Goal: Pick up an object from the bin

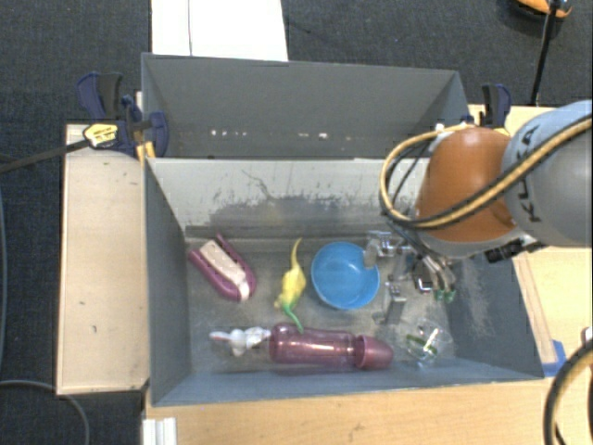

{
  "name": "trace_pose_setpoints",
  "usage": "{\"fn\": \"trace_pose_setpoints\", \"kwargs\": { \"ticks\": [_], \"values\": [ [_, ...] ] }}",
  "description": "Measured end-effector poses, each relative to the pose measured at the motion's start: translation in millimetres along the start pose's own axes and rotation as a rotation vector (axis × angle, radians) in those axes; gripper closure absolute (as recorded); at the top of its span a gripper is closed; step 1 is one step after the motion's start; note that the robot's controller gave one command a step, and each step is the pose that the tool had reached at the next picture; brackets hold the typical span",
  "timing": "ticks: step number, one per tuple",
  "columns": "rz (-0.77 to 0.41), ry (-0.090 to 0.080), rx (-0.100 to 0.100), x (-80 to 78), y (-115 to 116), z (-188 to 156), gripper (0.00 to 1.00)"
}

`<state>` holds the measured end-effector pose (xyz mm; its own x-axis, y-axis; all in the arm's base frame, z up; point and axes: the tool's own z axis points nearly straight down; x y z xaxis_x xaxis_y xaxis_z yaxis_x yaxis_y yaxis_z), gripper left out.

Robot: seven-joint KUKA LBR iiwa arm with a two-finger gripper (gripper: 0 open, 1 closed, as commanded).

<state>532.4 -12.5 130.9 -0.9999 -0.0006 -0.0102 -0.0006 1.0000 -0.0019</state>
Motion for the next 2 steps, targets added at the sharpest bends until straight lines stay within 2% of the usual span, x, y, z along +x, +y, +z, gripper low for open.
{"fn": "trace_pose_setpoints", "kwargs": {
  "ticks": [1,2],
  "values": [
    [-0.011,0.013,-0.002,9.0,45.7,30.4,0.0],
    [-0.129,-0.004,0.0,18.3,76.4,51.8,1.0]
  ]
}}
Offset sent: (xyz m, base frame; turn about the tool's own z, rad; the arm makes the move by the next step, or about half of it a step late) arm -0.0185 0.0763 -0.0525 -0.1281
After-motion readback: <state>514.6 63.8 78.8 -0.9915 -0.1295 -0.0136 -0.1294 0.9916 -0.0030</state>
